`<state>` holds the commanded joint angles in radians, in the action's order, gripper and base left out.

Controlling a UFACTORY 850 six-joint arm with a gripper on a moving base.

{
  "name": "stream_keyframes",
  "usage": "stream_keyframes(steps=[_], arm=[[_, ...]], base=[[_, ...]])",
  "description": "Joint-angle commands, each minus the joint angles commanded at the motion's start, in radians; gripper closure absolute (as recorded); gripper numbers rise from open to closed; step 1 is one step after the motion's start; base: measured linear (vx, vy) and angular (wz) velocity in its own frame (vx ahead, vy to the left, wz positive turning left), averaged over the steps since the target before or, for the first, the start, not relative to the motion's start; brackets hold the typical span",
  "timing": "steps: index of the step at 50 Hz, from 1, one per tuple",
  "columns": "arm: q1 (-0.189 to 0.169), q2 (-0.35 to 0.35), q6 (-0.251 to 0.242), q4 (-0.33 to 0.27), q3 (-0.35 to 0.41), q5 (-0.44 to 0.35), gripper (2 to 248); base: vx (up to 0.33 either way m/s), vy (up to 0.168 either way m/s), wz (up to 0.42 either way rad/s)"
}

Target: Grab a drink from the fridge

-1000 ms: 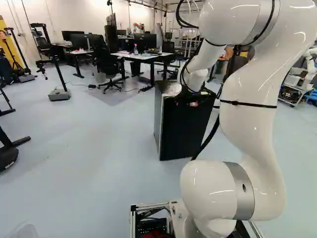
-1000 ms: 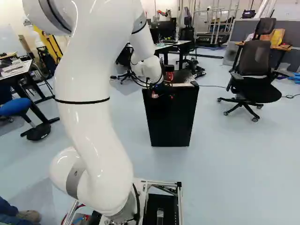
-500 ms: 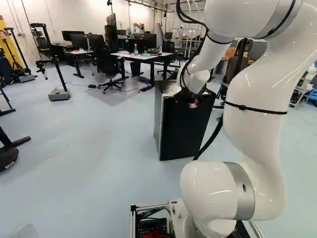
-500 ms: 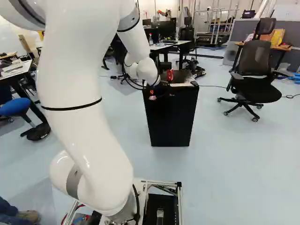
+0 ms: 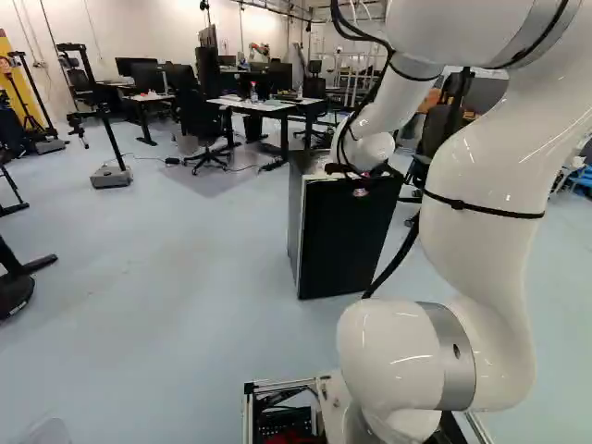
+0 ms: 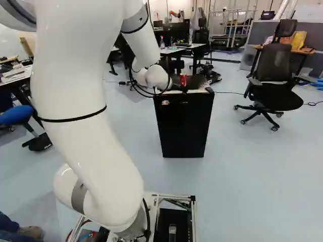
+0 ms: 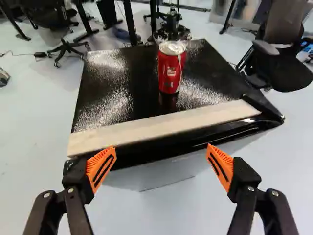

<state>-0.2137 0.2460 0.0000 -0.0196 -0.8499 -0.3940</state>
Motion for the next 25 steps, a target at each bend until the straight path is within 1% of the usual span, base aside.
stream_keyframes(steps=[15, 25], arm=[[0.004, 0.028, 0.0, 0.0, -0.032, -0.148, 3], [0.007, 0.055, 0.0, 0.0, -0.064, -0.216, 3]], base=[[0.0, 0.0, 0.0], [0.0, 0.0, 0.0]])
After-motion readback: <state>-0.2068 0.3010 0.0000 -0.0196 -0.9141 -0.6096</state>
